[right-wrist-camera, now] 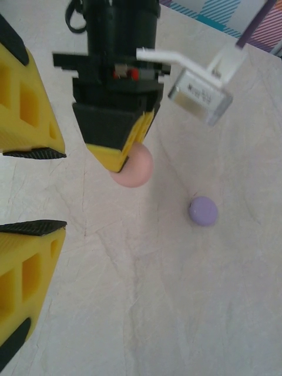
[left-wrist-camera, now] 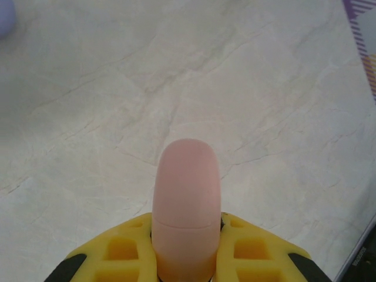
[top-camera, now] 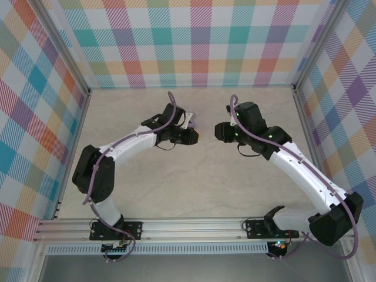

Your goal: Insert the wireless bluetooth earbuds into the charging case

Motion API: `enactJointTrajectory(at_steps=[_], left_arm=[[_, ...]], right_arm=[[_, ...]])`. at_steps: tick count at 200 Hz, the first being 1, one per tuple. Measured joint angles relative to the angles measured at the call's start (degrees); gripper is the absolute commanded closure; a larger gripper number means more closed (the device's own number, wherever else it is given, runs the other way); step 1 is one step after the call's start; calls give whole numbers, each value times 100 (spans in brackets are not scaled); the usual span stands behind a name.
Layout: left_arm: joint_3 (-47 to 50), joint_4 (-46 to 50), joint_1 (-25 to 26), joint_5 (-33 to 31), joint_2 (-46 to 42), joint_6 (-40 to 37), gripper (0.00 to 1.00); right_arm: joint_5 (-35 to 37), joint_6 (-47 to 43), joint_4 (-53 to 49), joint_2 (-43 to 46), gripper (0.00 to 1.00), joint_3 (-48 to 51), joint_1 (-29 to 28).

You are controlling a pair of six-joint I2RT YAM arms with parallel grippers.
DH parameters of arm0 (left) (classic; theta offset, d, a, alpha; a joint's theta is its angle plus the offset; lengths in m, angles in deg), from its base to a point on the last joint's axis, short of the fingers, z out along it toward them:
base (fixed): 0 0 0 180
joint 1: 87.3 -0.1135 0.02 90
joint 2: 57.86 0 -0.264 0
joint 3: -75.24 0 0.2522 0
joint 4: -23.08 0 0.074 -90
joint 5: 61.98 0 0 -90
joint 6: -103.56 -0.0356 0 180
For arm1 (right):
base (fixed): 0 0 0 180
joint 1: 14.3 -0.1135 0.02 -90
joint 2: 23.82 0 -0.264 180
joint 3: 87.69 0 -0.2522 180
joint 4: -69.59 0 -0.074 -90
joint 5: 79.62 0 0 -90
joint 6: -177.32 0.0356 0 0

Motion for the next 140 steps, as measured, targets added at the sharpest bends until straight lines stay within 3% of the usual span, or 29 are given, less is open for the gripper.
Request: enactJointTrajectory(at_steps=[94,140], left_arm=[[-243,-52,-101,551,1272,385,99],[-245,-175,-142,629,1563,520,89]], right_arm=[[-42,-120,-44,-2,65,24,0],[-37,-129,-63,-2,64,120,0]])
